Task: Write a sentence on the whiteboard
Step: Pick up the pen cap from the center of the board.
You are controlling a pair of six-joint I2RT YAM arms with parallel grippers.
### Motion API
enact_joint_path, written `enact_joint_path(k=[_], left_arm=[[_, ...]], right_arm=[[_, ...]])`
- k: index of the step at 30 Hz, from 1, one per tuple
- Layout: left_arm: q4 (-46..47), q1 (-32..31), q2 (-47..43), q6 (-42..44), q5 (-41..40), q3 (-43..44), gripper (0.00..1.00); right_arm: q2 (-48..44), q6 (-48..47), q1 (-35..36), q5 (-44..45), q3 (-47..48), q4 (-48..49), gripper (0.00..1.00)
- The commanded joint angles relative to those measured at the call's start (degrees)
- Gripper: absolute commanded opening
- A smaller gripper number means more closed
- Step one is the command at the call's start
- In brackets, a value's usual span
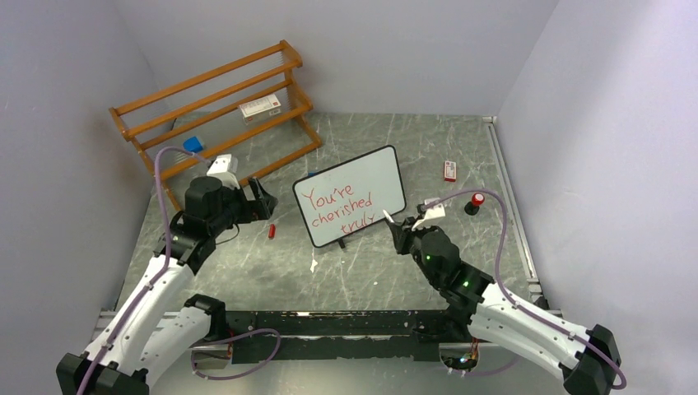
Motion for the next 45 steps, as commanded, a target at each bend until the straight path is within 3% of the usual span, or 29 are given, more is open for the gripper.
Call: enact_joint_path(k=[1,10,27,36,45], left_arm=[[-13.85,0.36,2.05,2.17,-3.48,1.83,0.89],[-16.07,0.36,14.01,3.79,0.41,3.6,0.84],[-14.07,0.44,37.42,11.2,0.92,10.22,0.49],[-14.32,0.62,44.39,13.62,2.87,14.43,0.39],[-13.96,0.8,46.86,14.34,4.66,13.25,0.32]], right_arm=[[-2.92,-0.73,-0.41,-1.02,-1.81,2.66,0.0],[-6.1,-0.62,-0.41,-1.84,-2.97,2.15,0.0],[-5.96,-0.82,-0.44,-2.54,-3.41,2.64,0.0],[-5.5,-0.83,-0.47,-2.63,-3.38,2.89,0.0],[-4.81,-0.79,-0.41,-2.64,-3.3,3.08,0.0]])
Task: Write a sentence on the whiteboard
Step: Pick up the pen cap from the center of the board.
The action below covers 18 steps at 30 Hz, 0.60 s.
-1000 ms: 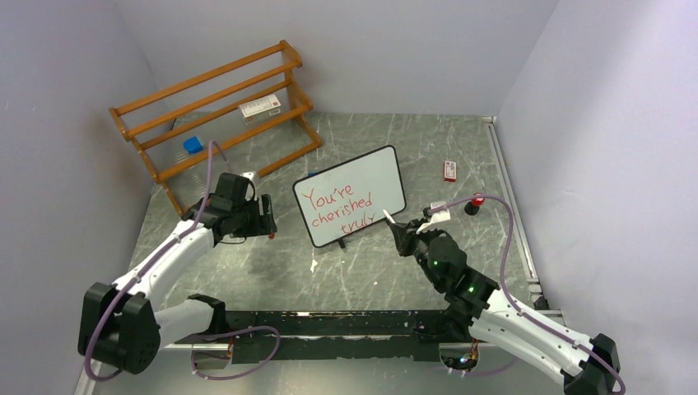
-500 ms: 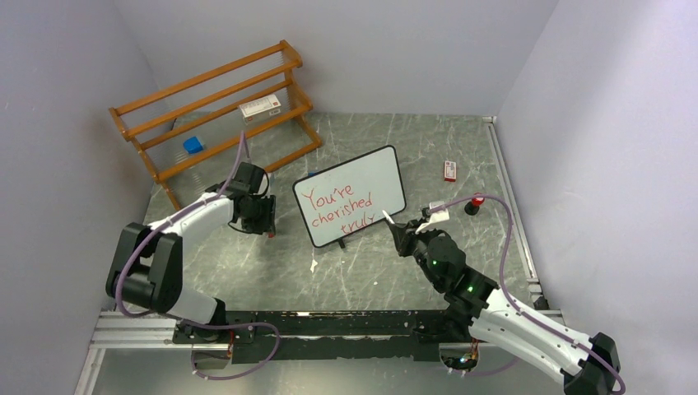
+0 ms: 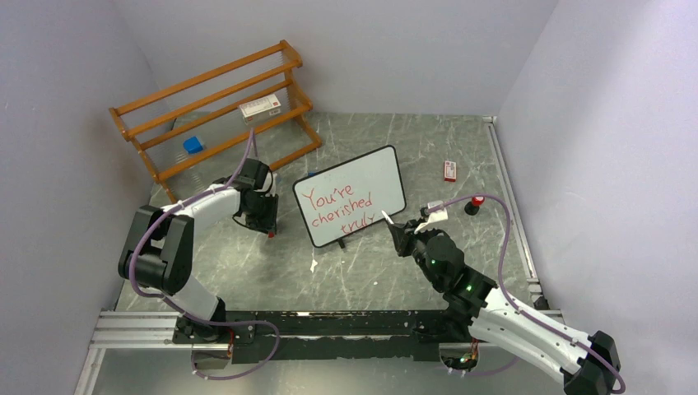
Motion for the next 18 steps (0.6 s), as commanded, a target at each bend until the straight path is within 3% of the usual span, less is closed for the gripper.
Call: enact_joint_path(k=[1,18], left_arm=[[0.08,0.42,1.07,1.3,2.11,0.0,0.32],[0.7,0.39,1.43,1.32,1.95,-2.75,0.12]], right_arm=[[-0.09,-0.62,-0.28,-0.23,-0.63,1.39,0.0],[-0.28,-0.65,-0.28,-0.2,-0.77,1.39,0.0]])
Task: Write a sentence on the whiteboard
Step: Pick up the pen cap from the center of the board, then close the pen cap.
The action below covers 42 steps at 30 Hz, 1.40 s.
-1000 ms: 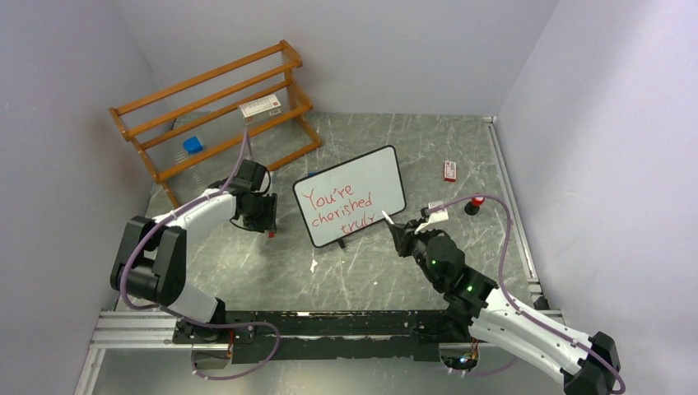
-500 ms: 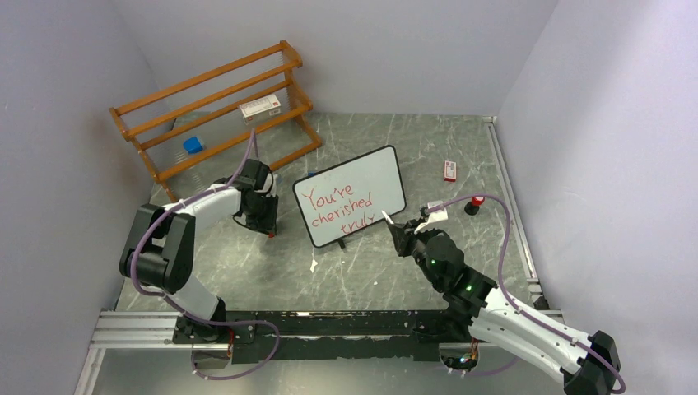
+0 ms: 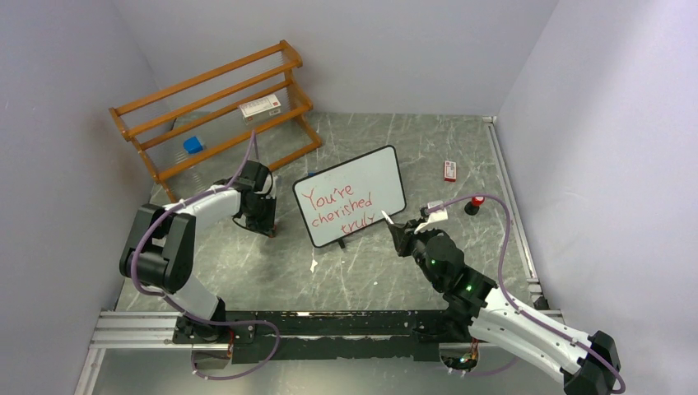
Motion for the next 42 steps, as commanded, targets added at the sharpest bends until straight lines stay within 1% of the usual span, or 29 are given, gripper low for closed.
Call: enact_joint_path(k=[1,3,14,19,23,25,28,34,39,42], left_arm=[[0.2,0.35,-0.13,0.39,0.87,-1.91,0.09],[0.25,0.36,-1.36,0.39,0.77,-2.01,0.05],[0.81,0.36,-12.12,1.34,-1.32,-2.56,0.05],[0.94,0.36,-16.92,5.39,0.47,-1.63,0.05],[-1.65,0.15,-20.41,10.33,0.93,0.95,0.05],[-2.76,-0.18,-21.97,11.03,1.24,2.34,0.05],[-3.56,-1.38,-24.41,13.85,1.91,3.84,0.05],[-6.05,-5.95,-29.0,18.25,-1.08,7.81,0.05],[-8.82,-7.95,-31.36,23.79,0.74,11.61,0.05],[-9.44,-11.46,-33.28,28.79,-0.46,12.65,0.05]], right_arm=[[-0.56,-0.65,-0.25,-0.18,-0.8,1.39,0.0],[-0.64,-0.73,-0.25,-0.35,-0.85,1.39,0.0],[-1.31,-1.66,-0.19,-1.84,0.74,-0.1,0.0],[-1.61,-1.5,-0.2,-5.96,1.87,-1.21,0.0],[-0.42,-1.96,-0.17,-7.91,3.36,-1.6,0.0],[0.1,-2.62,-0.22,-9.23,4.33,-1.75,0.0],[0.63,-3.55,-0.28,-11.59,5.62,-1.47,0.0],[2.08,-4.89,-0.17,-15.74,8.86,-2.18,0.0],[2.65,-6.23,-0.21,-21.12,11.77,-2.08,0.0],[3.81,-7.72,-0.21,-23.76,14.78,-4.52,0.0]])
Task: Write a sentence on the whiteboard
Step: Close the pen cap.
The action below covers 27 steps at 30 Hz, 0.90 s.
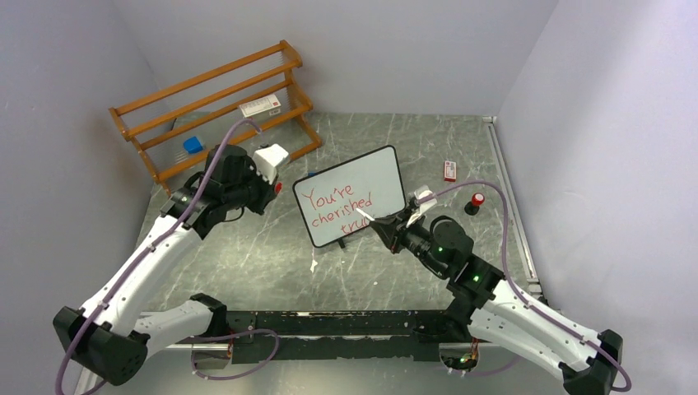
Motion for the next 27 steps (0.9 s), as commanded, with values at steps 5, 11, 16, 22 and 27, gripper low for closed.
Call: enact_joint_path(k=[5,11,16,22,27], left_arm=[[-3.59,-8.16,-7.08,17.3,-2.41,1.9,0.05],[-5.25,-12.74,-9.13,26.22,-2.55,1.54,0.05],[-6.45,-18.42,-7.27,32.13,-4.5,1.69,0.05],[-7.53,-24.42,-5.29,37.44,-6.87,2.68,0.05],[-7.57,-26.83,-5.09,39.85,-5.95,2.47,0.05]], right_arm=[[0.59,-3.52,-0.25,-10.35,6.75,-3.04,0.0],[1.42,-2.57,-0.22,-16.62,8.81,-1.76,0.0],[5.46,-1.64,-0.18,-22.71,10.21,1.65,0.0],[8.4,-1.25,-0.28,-25.14,11.15,3.42,0.0],[10.39,-0.9,-0.28,-26.55,11.64,4.75,0.0]])
